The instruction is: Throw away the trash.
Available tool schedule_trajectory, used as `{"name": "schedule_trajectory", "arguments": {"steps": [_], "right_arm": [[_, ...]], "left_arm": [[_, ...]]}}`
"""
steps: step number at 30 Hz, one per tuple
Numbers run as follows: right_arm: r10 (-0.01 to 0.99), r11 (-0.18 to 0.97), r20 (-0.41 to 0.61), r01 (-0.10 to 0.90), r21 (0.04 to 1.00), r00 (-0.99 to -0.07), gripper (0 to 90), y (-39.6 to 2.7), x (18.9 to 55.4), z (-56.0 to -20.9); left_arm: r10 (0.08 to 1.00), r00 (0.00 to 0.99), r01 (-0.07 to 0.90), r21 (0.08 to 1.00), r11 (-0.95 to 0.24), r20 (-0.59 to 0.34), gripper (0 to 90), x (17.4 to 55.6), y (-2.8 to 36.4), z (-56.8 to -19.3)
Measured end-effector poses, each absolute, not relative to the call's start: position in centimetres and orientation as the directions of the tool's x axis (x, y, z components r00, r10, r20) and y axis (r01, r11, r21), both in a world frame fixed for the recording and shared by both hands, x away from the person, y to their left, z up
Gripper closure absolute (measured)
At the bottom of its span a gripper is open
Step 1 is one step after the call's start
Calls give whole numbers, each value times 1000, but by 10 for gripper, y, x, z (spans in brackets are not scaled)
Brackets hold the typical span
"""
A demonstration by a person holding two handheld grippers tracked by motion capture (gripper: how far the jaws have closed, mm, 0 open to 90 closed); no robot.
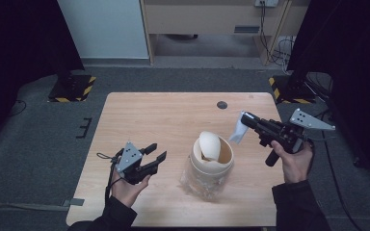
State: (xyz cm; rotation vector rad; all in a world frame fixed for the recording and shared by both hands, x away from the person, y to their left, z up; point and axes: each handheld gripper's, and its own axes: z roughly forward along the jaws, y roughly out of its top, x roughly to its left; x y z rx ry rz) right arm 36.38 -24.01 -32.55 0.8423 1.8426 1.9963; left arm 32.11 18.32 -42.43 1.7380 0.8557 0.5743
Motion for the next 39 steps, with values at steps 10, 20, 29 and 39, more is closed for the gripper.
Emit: {"name": "schedule_trajectory", "arguments": {"steps": [10,20,29,39], "right_arm": [[615,-111,214,185,976,-759,828,-242,369,-342],[621,-61,215,227,972,-754,828,-231,373,-364],[621,-38,217,247,968,-754,826,-220,372,-378],[631,-32,230,271,962,-741,824,-219,373,-389]], "left_arm": [[827,551,430,888,-163,-115,368,339,208,-466],[871,483,509,838,-196,-90,280,353,221,-492],[873,481,529,819,-220,-76,240,356,220,-497],[875,478,548,804,-230,-75,220,359,220,-500]]}}
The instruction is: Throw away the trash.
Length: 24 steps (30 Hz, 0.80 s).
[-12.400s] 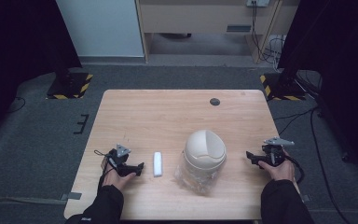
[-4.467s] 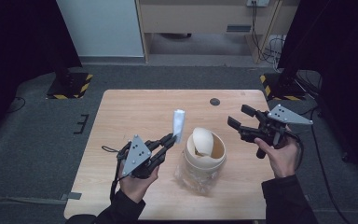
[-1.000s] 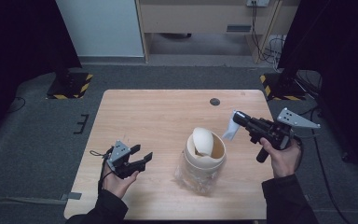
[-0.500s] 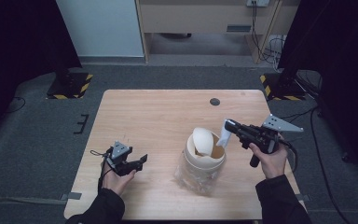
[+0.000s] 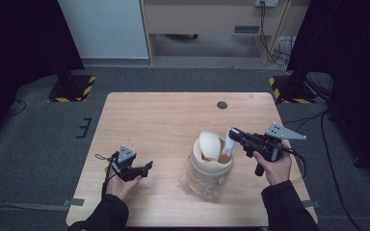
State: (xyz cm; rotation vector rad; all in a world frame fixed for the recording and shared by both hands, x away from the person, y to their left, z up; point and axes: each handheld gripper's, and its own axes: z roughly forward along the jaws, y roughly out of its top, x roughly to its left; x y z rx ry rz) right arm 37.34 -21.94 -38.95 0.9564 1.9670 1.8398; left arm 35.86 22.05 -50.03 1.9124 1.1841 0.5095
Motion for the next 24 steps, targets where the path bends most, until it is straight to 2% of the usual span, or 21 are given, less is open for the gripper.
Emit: {"name": "schedule_trajectory", "arguments": {"steps": [24], "right_arm": [[639,54,228,338,940,-735,794,-206,372,-412]], "left_arm": [[873,483,549,802,-237,-72,217,359,221,-500]]}}
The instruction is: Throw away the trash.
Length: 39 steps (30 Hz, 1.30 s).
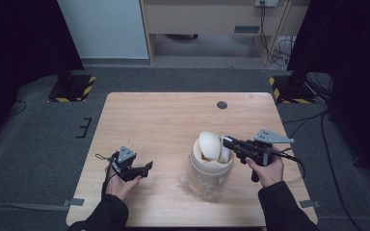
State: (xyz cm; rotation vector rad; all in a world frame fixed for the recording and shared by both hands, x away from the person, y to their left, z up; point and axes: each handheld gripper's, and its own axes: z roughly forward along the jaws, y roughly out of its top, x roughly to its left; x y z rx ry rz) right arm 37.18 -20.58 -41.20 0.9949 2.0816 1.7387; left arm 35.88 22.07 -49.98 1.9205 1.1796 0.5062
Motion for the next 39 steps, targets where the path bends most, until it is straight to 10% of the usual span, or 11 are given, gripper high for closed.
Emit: {"name": "schedule_trajectory", "arguments": {"steps": [39], "right_arm": [[824,77,222,491,868,-521,287,-274,397,-461]], "left_arm": [[874,480,626,728,-280,-77,142,364,225,-513]]}}
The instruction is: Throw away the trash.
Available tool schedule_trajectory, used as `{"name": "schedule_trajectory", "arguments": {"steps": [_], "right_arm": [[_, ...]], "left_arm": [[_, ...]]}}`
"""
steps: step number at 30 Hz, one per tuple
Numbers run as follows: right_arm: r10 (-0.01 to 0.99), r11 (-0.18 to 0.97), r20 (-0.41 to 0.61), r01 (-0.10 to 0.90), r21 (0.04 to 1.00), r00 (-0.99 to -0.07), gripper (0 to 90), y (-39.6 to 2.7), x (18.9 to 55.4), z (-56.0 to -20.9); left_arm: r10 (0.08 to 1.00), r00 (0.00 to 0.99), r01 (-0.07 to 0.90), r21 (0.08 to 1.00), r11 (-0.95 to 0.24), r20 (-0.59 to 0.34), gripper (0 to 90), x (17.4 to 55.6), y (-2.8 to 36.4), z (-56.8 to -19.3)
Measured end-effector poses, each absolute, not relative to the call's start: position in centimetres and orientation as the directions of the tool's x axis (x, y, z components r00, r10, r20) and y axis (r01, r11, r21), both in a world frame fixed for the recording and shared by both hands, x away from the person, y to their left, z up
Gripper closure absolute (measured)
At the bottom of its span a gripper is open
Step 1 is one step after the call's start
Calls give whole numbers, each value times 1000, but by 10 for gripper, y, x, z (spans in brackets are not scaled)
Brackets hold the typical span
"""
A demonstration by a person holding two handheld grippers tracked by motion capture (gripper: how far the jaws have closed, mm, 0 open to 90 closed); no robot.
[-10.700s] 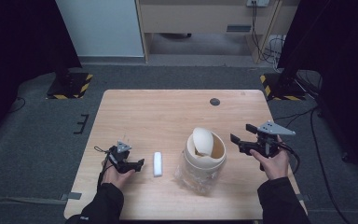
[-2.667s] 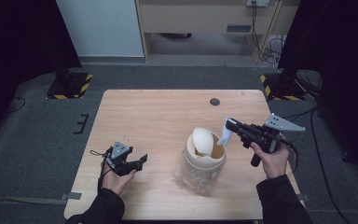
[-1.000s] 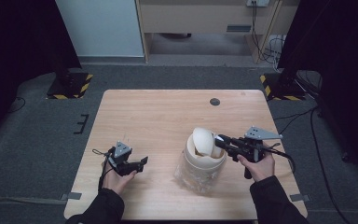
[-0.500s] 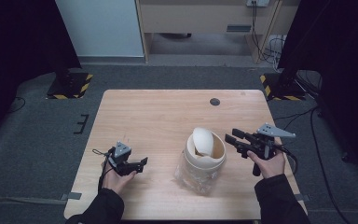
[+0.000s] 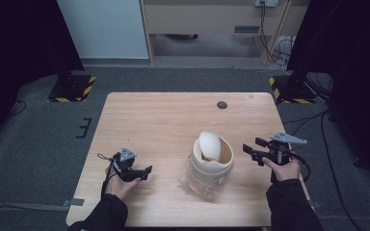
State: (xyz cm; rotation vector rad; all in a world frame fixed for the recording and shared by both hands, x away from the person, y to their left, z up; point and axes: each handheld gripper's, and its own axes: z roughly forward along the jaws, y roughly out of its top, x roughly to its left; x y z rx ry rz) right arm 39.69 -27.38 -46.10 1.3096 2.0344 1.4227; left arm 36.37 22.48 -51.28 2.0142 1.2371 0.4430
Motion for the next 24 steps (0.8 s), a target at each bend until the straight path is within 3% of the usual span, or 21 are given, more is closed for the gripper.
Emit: {"name": "schedule_trajectory", "arguments": {"steps": [14,24], "right_arm": [[892,174,123,580,795,-436,160,-300,408,-499],[902,260,50,631,731,-430,145,-313,412,-515]], "left_arm": [[877,480,662,672,-333,-38,117,368,231,-521],[882,471,679,648,-346,-22,95,369,234,-527]]}}
